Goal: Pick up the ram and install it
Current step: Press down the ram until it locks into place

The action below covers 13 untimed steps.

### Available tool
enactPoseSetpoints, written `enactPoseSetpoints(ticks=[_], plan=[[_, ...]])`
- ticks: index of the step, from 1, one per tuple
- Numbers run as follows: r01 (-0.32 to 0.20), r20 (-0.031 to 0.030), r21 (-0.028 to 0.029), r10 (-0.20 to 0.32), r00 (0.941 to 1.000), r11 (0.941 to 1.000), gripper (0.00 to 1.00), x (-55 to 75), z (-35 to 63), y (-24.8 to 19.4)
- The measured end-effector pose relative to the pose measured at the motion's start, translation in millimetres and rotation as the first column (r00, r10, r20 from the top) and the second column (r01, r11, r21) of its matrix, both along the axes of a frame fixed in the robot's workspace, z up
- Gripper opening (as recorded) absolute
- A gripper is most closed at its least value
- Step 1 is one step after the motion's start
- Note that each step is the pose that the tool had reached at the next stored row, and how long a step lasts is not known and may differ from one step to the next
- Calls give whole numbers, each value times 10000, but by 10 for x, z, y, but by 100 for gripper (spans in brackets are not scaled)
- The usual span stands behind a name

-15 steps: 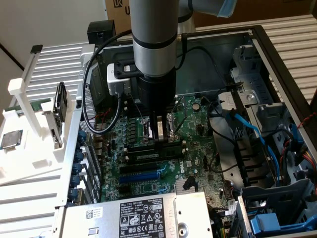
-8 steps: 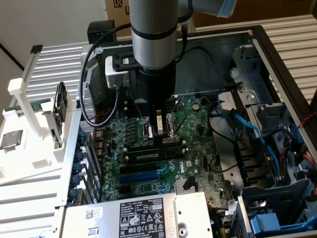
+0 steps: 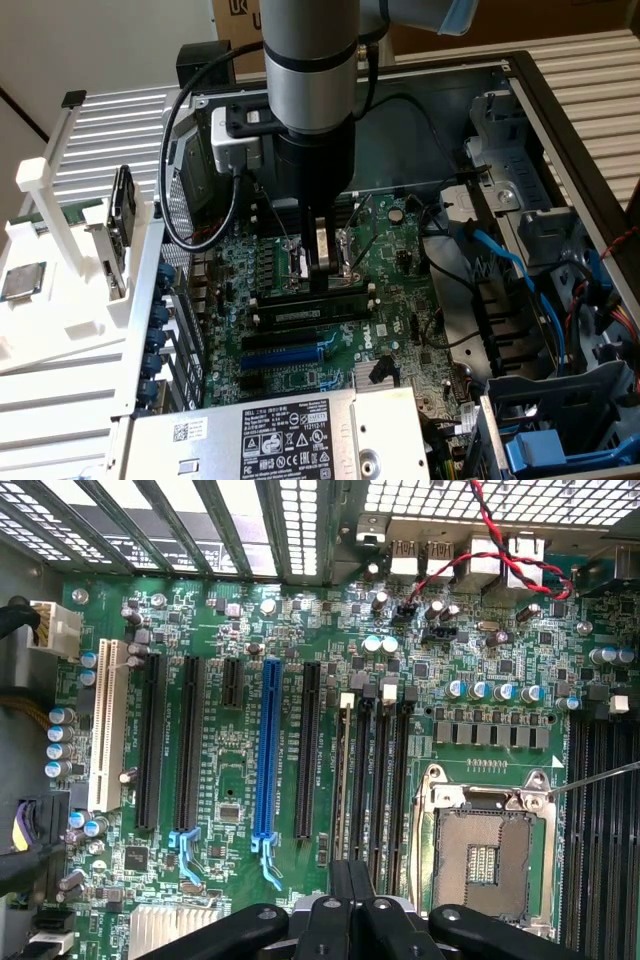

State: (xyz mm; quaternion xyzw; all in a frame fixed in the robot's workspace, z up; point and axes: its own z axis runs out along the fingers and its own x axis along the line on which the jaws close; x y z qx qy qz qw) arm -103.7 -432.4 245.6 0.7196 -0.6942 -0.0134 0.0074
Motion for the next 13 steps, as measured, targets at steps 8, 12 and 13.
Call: enactPoseSetpoints(ticks=[8, 12, 13], plan=[[55, 1, 0, -55, 10000, 10000, 10, 0, 0, 0], [625, 0, 2, -625, 9980, 9980, 10, 0, 1, 0], [768, 0, 3, -768, 9970, 9970, 10, 0, 0, 0]])
